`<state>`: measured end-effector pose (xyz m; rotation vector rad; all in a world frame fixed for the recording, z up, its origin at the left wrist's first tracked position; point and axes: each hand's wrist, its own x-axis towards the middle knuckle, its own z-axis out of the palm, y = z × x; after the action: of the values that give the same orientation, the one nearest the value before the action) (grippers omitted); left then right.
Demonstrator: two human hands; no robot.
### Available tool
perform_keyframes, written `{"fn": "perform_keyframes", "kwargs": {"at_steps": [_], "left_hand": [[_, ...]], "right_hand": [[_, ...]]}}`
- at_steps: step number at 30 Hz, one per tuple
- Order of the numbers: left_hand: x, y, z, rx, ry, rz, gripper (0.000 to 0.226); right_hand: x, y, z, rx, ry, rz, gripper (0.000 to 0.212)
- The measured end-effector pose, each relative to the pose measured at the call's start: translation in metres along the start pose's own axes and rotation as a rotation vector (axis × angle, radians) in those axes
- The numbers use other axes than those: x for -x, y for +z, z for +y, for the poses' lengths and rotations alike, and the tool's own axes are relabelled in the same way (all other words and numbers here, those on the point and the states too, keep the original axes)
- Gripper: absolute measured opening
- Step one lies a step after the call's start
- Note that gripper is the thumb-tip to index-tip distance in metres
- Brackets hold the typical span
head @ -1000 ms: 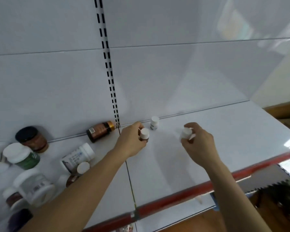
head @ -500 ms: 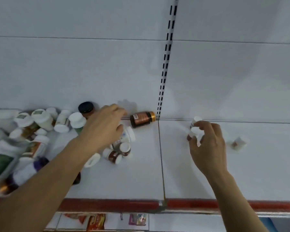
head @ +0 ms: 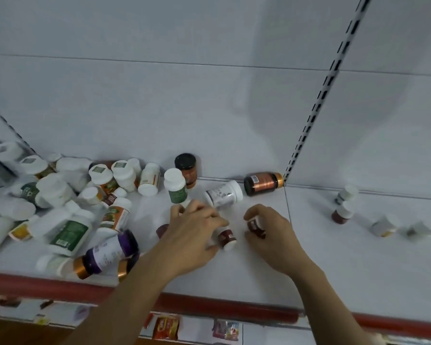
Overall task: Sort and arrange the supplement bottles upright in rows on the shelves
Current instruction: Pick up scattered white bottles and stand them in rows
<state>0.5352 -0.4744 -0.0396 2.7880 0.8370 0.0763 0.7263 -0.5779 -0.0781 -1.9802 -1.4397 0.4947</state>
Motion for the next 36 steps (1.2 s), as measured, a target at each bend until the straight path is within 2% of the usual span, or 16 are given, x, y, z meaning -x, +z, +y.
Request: {"fn": "perform_keyframes", "kwargs": {"at_steps": [2,6,8,10,14,16,18,24,31,36], "left_hand": [[-0.008,0.001,-0.001,-0.045,0.043,-0.029,0.049],[-0.020,-0.001,-0.004,-0.047,0.073,-0.080,0.024],[-0.025,-0.007,-0.005,-0.027,0.123,-0.119,0.019],[-0.030,-0.012,-0.002,0.082,0.139,-0.105,0.019],[-0.054,-0.008,0.029,0.444,0.109,0.060,0.024],[-0.070,0.002,0.054,0.524,0.110,0.105,0.025],[-0.087,0.015,0.082,0.537,0.116,0.073,0.025],[-0.119,0.061,0.155,0.508,0.071,0.042,0.032],[-0.121,0.086,0.201,0.669,-0.056,0.108,0.029],[-0.106,0.096,0.217,0.804,-0.197,0.162,0.042]], "right_hand": [[0.011,-0.009,0.005,-0.042,0.098,0.116,0.035],[0.034,-0.024,0.015,-0.144,0.255,0.308,0.038],[0.043,-0.035,0.016,-0.205,0.301,0.427,0.034],[0.053,-0.047,0.019,-0.217,0.324,0.519,0.031],[0.075,-0.071,0.035,-0.214,0.389,0.665,0.033],[0.085,-0.081,0.048,-0.202,0.415,0.687,0.039],[0.094,-0.093,0.062,-0.165,0.433,0.661,0.042],[0.119,-0.131,0.119,-0.082,0.552,0.671,0.034],[0.117,-0.152,0.155,-0.095,0.472,0.626,0.034],[0.120,-0.150,0.164,-0.074,0.348,0.729,0.028]]}}
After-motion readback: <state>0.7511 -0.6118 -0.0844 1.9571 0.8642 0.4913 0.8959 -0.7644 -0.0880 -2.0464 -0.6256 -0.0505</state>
